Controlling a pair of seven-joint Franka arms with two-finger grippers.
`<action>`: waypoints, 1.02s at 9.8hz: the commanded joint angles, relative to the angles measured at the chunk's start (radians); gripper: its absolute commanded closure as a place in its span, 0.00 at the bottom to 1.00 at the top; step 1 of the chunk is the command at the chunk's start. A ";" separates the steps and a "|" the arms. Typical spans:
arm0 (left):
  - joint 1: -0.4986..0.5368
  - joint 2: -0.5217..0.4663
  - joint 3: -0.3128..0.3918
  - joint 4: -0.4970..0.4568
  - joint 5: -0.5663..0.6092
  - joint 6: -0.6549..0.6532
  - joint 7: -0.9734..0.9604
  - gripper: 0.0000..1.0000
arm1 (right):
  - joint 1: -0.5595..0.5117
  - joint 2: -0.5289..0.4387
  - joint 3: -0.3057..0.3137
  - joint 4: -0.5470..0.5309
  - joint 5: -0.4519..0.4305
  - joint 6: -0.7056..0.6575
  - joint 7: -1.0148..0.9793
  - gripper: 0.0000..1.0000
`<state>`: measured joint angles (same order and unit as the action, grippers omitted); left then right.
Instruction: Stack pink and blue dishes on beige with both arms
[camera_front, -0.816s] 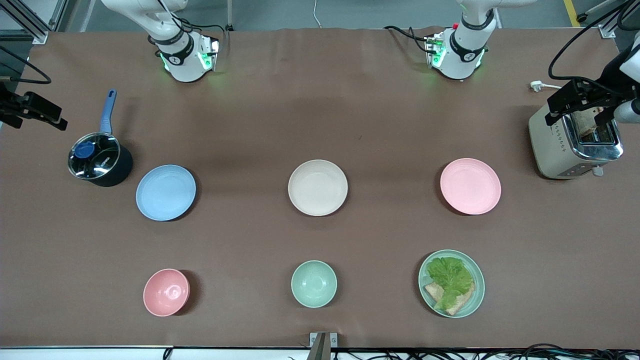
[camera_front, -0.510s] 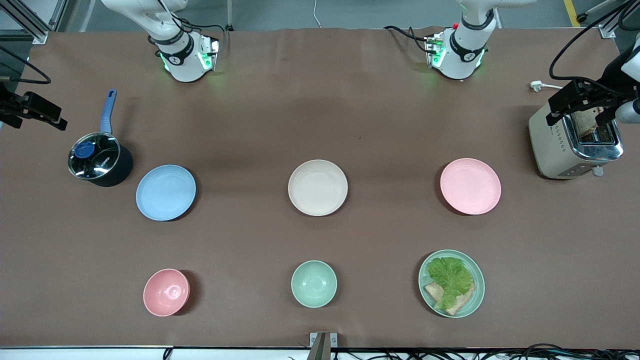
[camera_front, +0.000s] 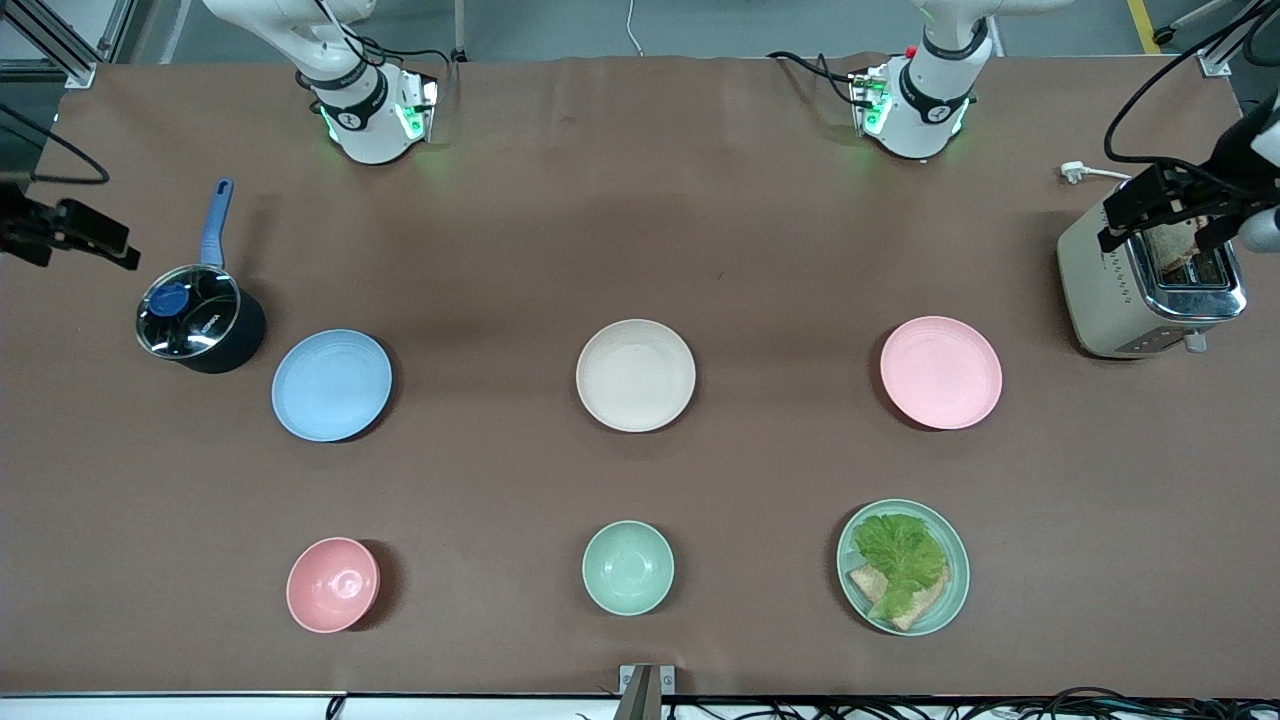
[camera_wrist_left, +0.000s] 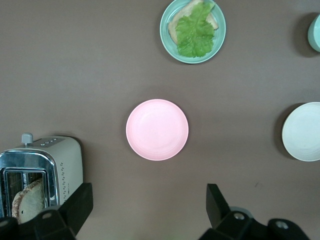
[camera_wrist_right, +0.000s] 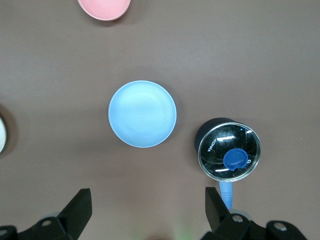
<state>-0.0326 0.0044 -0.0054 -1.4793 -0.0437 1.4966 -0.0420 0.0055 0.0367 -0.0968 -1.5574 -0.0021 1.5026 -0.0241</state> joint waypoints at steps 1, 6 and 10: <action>-0.004 0.031 0.074 -0.138 -0.047 0.121 0.109 0.00 | -0.019 0.009 -0.043 -0.108 0.033 0.100 -0.057 0.00; 0.008 0.190 0.108 -0.406 -0.113 0.524 0.377 0.03 | -0.025 0.107 -0.107 -0.487 0.166 0.615 -0.227 0.00; 0.026 0.374 0.108 -0.449 -0.206 0.658 0.465 0.00 | -0.062 0.337 -0.118 -0.515 0.430 0.767 -0.558 0.00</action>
<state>-0.0113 0.3170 0.1006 -1.9194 -0.2156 2.1194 0.3825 -0.0447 0.3328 -0.2128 -2.0786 0.3593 2.2533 -0.4884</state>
